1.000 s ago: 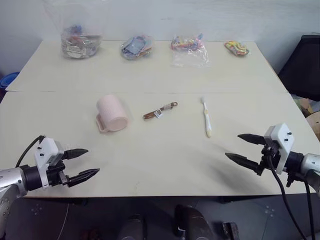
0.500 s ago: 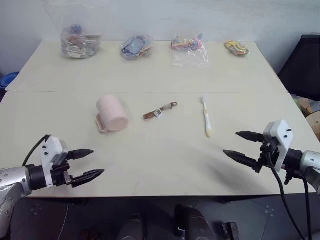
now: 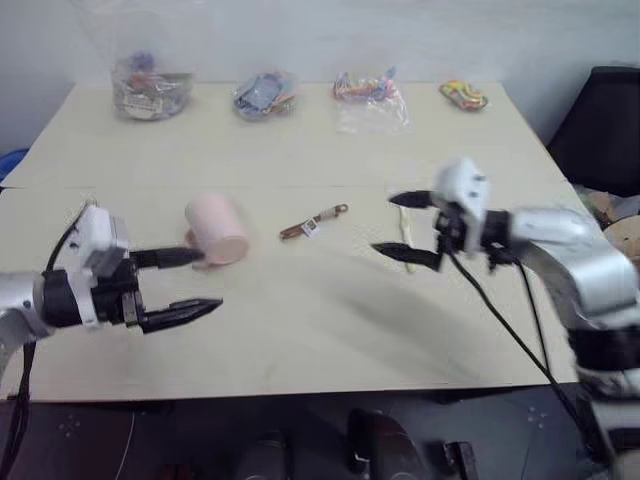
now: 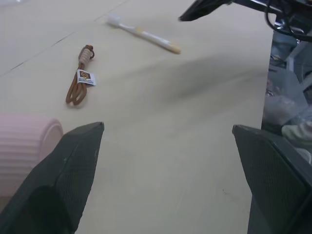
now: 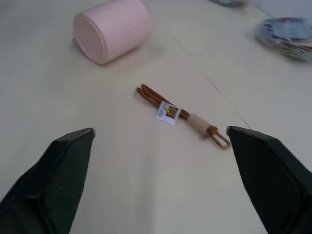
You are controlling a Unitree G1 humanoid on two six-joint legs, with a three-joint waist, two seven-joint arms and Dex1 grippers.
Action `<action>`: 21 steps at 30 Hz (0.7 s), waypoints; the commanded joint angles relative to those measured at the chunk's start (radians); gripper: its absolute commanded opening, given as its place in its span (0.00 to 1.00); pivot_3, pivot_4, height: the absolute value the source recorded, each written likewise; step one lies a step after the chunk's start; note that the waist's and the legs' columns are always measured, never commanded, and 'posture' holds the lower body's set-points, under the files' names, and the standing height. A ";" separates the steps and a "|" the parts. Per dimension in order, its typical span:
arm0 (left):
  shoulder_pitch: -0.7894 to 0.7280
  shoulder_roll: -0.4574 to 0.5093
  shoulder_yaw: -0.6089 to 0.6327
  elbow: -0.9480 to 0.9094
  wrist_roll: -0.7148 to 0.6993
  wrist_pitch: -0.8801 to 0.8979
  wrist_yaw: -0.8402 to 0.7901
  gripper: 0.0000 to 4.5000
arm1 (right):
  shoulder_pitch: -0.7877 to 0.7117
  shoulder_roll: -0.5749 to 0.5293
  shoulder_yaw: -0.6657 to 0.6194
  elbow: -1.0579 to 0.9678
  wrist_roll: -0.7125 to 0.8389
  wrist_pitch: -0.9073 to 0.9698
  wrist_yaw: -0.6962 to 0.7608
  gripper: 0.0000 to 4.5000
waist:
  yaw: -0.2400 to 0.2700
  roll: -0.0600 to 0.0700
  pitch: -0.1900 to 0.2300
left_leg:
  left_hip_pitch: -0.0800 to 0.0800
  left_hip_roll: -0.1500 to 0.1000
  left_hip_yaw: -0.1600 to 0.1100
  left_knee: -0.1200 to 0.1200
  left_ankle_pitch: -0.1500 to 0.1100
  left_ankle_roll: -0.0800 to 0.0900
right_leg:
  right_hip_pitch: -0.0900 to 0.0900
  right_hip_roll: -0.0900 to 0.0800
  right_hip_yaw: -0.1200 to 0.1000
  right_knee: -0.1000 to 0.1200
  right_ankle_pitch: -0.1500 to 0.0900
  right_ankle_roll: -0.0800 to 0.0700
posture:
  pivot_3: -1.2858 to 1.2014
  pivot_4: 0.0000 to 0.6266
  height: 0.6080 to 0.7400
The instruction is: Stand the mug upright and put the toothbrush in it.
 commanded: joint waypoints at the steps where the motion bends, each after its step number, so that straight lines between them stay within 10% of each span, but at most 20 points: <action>1: -0.040 0.012 -0.021 0.053 0.039 -0.033 0.001 1.00 | -0.150 0.120 0.129 0.335 -0.208 -0.216 -0.064 1.00 | -0.006 0.000 0.000 | 0.000 0.000 0.000 0.000 0.000 0.000 | 0.000 0.000 -0.001 0.000 0.000 0.000 | 0.52 0.24 1.00; 8: -0.050 -0.017 -0.053 -0.017 0.038 -0.031 0.047 1.00 | -0.381 0.355 0.168 0.944 -0.383 -0.514 -0.222 1.00 | -0.022 0.001 0.001 | -0.004 0.001 0.002 0.000 0.000 0.000 | 0.000 -0.002 -0.006 -0.001 0.000 0.000 | 0.52 0.24 1.00; 16: -0.041 -0.034 -0.032 -0.055 0.030 -0.025 0.103 1.00 | -0.478 0.425 0.082 1.195 -0.397 -0.550 -0.231 1.00 | -0.037 0.002 0.001 | -0.004 0.003 -0.006 0.001 0.001 -0.002 | 0.000 -0.002 -0.005 -0.001 0.000 0.000 | 0.52 0.24 1.00; 21: -0.034 -0.044 -0.027 -0.070 0.030 -0.028 0.127 1.00 | -0.483 0.459 0.022 1.227 -0.391 -0.537 -0.174 0.71 | -0.041 0.002 0.001 | -0.004 0.004 -0.006 0.001 0.001 -0.002 | 0.000 -0.002 0.000 0.000 0.000 0.000 | 0.52 0.24 1.00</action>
